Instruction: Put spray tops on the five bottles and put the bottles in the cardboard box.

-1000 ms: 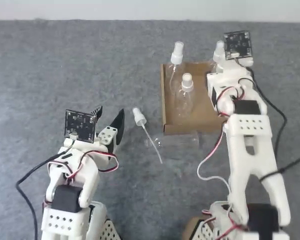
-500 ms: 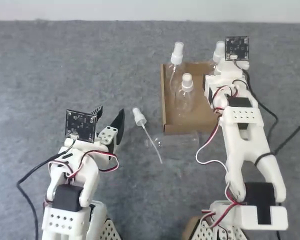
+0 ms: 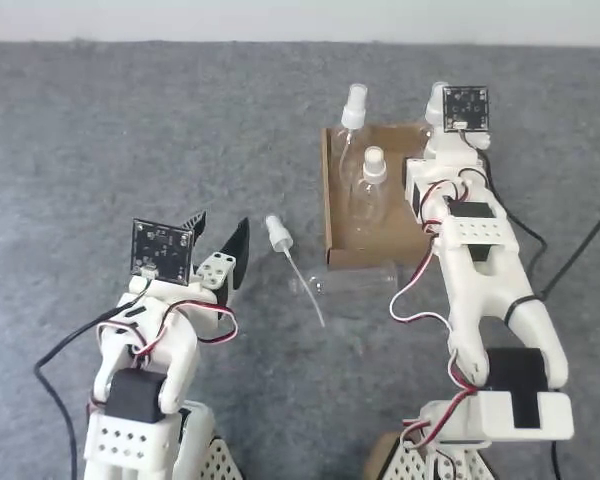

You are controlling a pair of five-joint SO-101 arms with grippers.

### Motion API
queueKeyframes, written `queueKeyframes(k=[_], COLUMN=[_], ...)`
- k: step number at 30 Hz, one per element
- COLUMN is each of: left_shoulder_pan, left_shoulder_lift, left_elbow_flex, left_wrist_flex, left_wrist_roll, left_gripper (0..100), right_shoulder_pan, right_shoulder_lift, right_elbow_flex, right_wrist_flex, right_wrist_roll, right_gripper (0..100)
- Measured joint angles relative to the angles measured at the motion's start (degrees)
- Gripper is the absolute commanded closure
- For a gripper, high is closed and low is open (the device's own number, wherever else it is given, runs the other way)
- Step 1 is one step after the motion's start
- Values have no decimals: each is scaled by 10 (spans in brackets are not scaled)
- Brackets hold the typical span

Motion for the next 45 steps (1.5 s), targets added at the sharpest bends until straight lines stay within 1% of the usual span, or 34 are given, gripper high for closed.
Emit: queueKeyframes(k=[18, 20, 25, 28, 45], left_shoulder_pan=[0, 0, 0, 0, 0], left_shoulder_lift=[0, 0, 0, 0, 0], left_elbow_flex=[0, 0, 0, 0, 0], left_wrist_flex=[0, 0, 0, 0, 0], left_wrist_roll=[0, 0, 0, 0, 0], left_gripper=[825, 825, 825, 825, 825], right_shoulder_pan=[-2, -2, 0, -3, -2], right_shoulder_lift=[0, 0, 0, 0, -13], right_elbow_flex=[0, 0, 5, 13, 19], right_wrist_flex=[0, 0, -1, -1, 1], right_wrist_roll=[0, 0, -1, -2, -2], right_gripper=[987, 945, 790, 747, 749])
